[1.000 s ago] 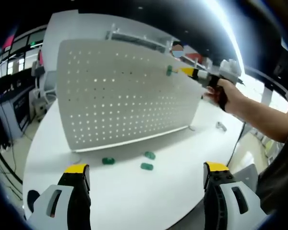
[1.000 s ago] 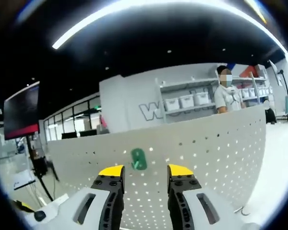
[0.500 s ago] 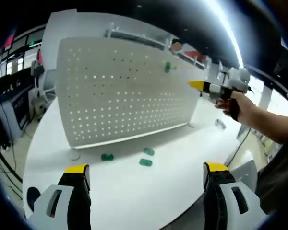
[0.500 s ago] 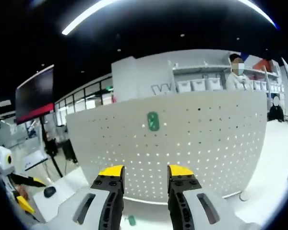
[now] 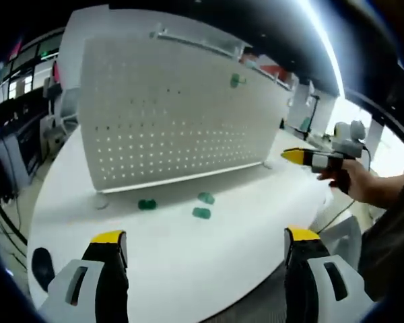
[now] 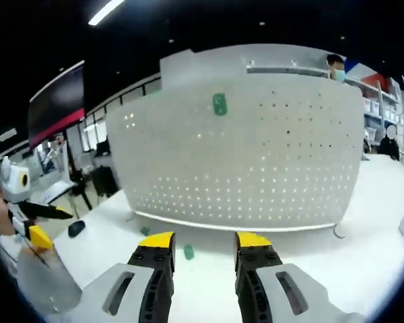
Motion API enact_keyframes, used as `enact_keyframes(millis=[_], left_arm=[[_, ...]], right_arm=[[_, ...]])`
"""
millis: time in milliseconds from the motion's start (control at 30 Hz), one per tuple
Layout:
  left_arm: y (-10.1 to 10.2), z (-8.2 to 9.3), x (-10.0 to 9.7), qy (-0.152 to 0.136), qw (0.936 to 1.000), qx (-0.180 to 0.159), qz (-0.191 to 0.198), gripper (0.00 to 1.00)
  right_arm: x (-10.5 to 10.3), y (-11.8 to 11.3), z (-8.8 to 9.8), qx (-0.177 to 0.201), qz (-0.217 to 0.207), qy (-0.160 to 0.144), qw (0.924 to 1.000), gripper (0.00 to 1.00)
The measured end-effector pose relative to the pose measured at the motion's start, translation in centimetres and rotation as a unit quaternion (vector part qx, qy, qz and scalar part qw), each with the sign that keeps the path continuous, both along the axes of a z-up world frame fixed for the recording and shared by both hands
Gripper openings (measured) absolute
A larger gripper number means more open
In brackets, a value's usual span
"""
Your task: Insert the hook assembly into the mounting plate slot until the hook locks in place.
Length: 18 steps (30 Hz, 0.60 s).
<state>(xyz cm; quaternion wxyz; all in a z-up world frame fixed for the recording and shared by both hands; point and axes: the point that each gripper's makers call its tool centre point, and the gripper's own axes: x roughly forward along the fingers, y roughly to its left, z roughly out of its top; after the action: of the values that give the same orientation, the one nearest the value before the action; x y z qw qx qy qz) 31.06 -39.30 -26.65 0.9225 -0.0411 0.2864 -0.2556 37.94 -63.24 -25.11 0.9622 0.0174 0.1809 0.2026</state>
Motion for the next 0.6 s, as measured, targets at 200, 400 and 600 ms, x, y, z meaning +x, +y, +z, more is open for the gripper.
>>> enact_keyframes(millis=[200,400,600], left_arm=[[0.0,-0.7,-0.3,0.007,1.0,-0.001,-0.001,0.99],[0.0,-1.7,-0.7,0.019,0.9998,0.001,-0.004,0.99],[0.0,-3.0,-0.9,0.032,0.9995,0.003,-0.006,0.99]], right_arm=[[-2.8,0.6,-2.5,-0.016,0.022,0.029,0.9992,0.34],[-4.6,1.2,-4.4,-0.02,0.036,0.053,0.9977,0.33],[-4.6,1.5,-4.1,-0.008,0.044,0.04,0.9982,0.19]])
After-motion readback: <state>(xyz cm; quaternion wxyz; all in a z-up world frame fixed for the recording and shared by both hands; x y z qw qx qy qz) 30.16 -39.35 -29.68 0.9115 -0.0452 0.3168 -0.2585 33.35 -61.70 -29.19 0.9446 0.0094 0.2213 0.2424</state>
